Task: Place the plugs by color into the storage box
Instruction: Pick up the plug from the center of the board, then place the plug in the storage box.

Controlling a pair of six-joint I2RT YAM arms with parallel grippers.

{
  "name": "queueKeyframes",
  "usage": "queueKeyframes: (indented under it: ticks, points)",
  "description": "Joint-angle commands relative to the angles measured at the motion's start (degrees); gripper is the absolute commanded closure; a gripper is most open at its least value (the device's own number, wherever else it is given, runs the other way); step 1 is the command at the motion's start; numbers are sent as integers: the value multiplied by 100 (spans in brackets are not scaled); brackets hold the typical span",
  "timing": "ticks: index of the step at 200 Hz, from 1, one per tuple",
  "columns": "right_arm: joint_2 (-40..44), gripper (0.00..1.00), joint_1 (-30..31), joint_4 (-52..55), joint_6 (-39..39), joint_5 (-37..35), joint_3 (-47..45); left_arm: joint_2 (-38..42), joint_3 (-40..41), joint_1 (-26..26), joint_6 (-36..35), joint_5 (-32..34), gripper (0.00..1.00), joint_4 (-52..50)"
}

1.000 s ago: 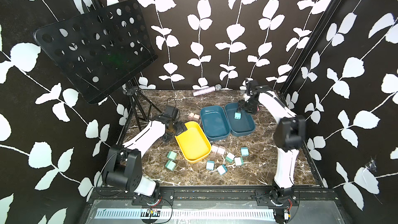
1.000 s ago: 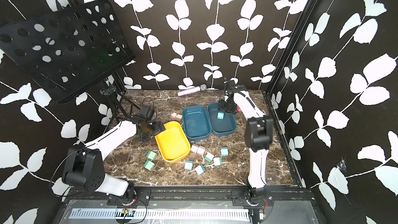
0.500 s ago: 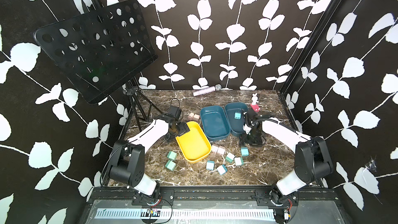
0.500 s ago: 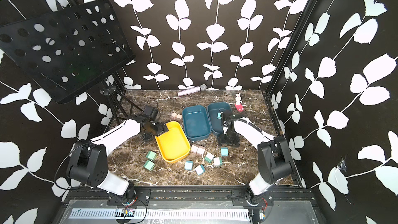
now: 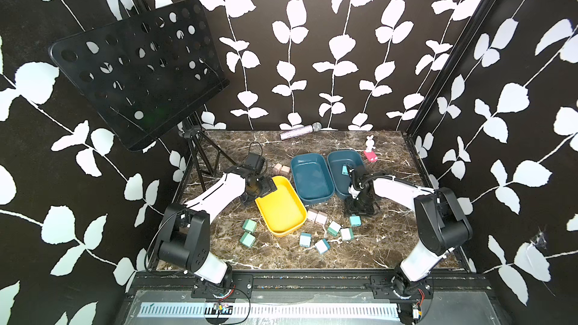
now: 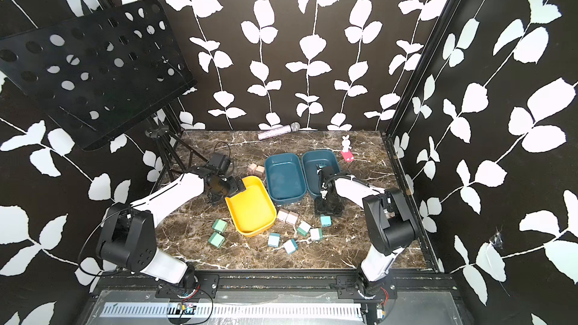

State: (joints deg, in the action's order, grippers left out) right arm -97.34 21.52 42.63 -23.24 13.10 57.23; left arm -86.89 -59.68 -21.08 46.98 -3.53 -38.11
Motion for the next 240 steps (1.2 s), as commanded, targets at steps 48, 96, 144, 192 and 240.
queueKeyframes:
  ticks: [48,96,144,192,240]
  points:
    - [212,60,-3,245,29,-78,-248,278,229,-35,101,88,1,-83]
    - [834,64,1,689,50,-180,-168,219,215,-60,189,85,1,27]
    - [1227,64,-15,1170,83,-260,125,197,240,-89,215,99,1,80]
    - [951,64,-418,1417,163,-267,1245,264,238,-96,190,126,1,41]
    - [-634,64,-893,1439,406,-306,3064,398,239,-98,102,160,1,-91]
